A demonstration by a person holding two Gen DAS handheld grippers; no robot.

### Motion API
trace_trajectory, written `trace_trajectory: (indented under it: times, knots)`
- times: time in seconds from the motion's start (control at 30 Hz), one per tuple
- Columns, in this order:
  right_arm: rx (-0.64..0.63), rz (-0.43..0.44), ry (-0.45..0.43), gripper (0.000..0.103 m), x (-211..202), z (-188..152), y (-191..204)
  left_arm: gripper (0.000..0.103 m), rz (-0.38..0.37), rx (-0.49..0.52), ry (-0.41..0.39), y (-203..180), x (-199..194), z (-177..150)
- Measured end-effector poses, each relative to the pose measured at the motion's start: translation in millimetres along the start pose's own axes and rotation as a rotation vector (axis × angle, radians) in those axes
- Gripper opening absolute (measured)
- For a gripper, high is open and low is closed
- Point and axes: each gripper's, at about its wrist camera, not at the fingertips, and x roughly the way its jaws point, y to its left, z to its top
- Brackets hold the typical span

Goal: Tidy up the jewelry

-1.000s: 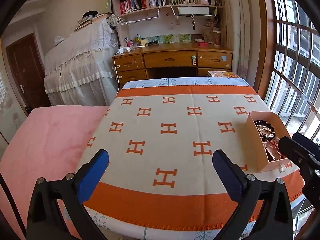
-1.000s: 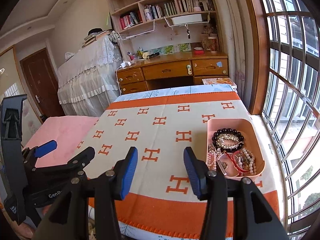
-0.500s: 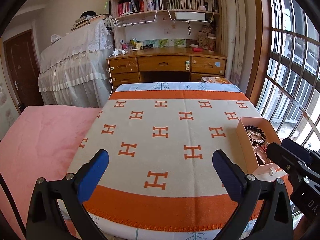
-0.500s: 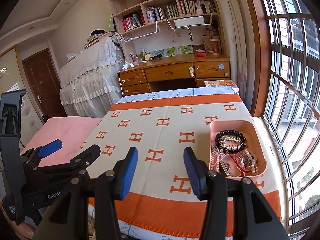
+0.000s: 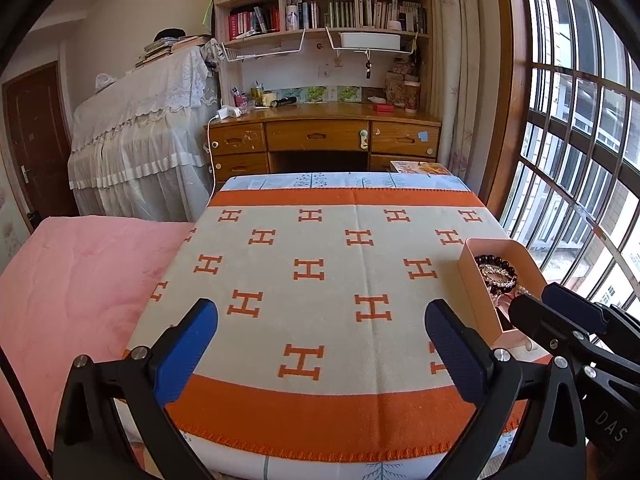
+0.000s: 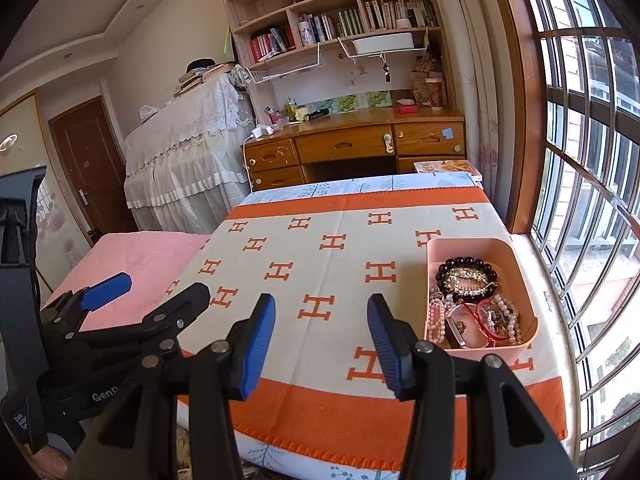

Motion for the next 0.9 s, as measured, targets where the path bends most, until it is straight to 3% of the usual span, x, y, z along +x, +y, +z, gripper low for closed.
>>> trace_trajectory:
  times: [0.9]
  knots:
    - [-0.003, 0.008, -0.015, 0.048, -7.3, -4.3, 6.4, 0.102, -0.009, -0.007, -0.004, 0.3, -8.4, -5.5]
